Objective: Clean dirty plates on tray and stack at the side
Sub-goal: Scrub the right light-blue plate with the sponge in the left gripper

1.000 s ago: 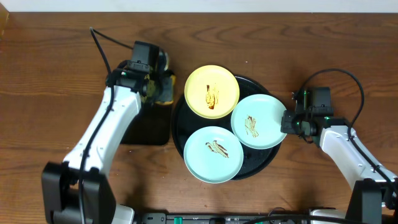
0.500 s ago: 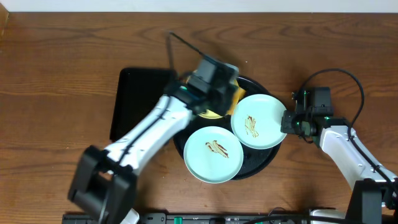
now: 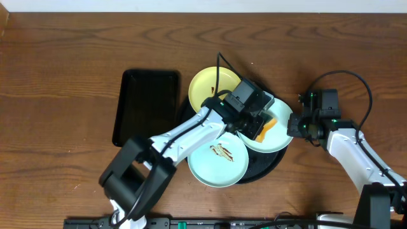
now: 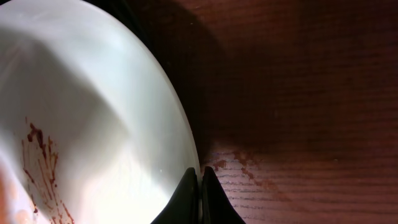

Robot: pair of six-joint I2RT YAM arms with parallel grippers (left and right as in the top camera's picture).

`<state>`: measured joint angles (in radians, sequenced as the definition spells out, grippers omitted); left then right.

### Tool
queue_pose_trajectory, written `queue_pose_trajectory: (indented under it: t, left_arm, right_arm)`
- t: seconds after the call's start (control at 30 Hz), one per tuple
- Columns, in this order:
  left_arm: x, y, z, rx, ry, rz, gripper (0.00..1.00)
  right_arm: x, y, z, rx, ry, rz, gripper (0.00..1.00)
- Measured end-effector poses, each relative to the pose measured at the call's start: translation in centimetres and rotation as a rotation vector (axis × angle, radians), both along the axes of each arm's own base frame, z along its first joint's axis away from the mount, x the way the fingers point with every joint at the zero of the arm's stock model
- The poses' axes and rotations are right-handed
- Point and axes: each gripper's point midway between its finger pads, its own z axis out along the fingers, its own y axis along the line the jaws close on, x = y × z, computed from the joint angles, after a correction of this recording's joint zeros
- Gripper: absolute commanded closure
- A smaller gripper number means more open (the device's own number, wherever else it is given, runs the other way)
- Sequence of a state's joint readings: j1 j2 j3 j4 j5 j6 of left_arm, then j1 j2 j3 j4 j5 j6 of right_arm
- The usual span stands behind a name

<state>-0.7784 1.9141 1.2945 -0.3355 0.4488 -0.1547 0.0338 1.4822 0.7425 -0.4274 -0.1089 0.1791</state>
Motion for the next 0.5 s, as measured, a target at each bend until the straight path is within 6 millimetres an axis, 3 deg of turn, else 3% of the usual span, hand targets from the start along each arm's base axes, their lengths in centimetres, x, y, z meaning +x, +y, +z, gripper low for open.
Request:
queue_pose_trajectory:
  t: [0.3,0.5]
  left_arm:
    - [-1.1,-1.5,-3.7,-0.032,0.135,-0.008,0.92]
    - [0.0,-0.5,-4.4,0.036,0.096,0.053,0.93]
  right_arm:
    - [-0.1,0.0,0.0,0.001,0.005,0.000,0.99]
    - [-0.1,0.1,-0.1,0.004,0.006,0.002,0.99]
